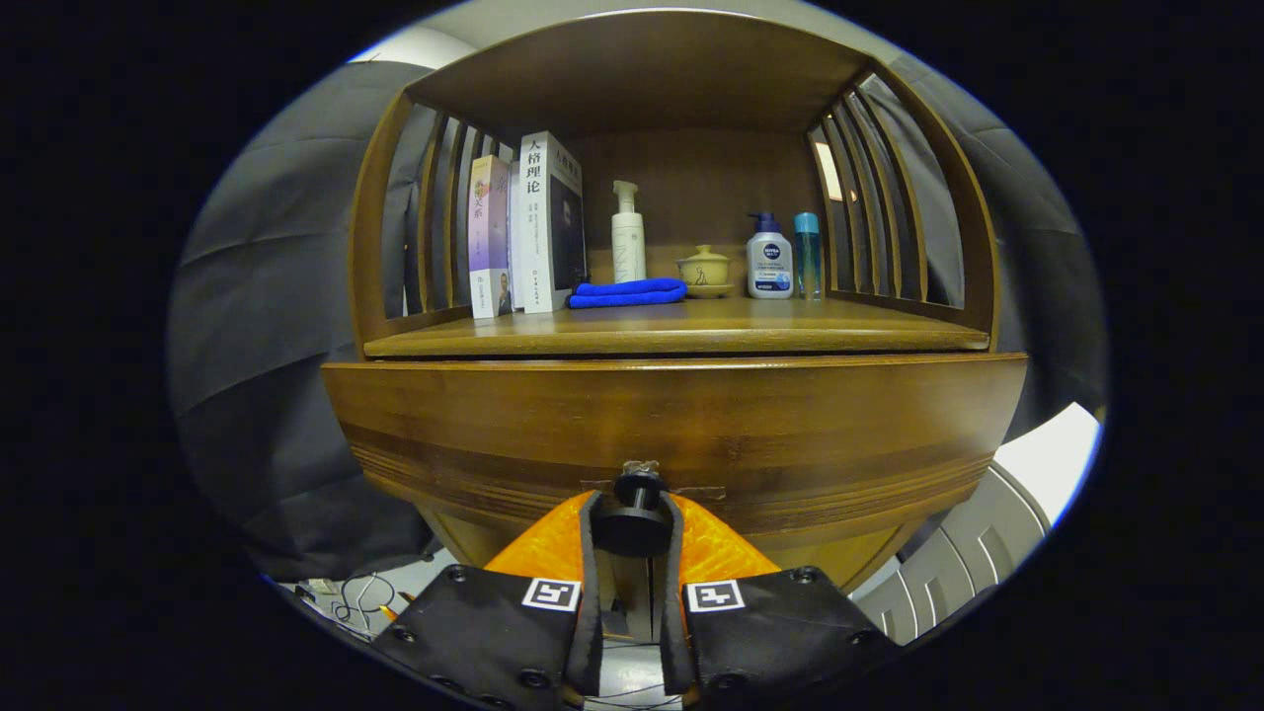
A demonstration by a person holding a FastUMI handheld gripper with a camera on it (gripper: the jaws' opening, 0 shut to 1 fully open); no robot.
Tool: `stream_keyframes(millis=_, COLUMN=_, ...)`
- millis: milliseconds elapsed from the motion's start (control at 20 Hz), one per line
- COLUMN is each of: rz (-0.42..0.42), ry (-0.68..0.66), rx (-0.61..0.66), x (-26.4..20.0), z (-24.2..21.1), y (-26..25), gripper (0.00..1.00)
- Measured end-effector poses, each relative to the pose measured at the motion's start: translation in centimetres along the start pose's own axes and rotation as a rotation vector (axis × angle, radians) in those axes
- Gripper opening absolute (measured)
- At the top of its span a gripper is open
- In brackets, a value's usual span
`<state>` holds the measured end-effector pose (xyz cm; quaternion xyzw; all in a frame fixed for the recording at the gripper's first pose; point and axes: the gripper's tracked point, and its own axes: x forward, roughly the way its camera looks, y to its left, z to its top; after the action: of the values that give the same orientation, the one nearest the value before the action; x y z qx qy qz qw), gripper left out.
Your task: Pull open the drawer, take out the items inside it, and place them on the countertop above the cabinet.
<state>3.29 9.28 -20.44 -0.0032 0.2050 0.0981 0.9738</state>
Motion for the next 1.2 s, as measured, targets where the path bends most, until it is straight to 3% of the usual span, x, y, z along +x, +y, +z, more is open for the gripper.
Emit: stream_keyframes(millis=1200, rz=0.038, ry=-0.039, rx=-0.076, x=-9.6, z=-3.7, y=1.6, gripper=0.25)
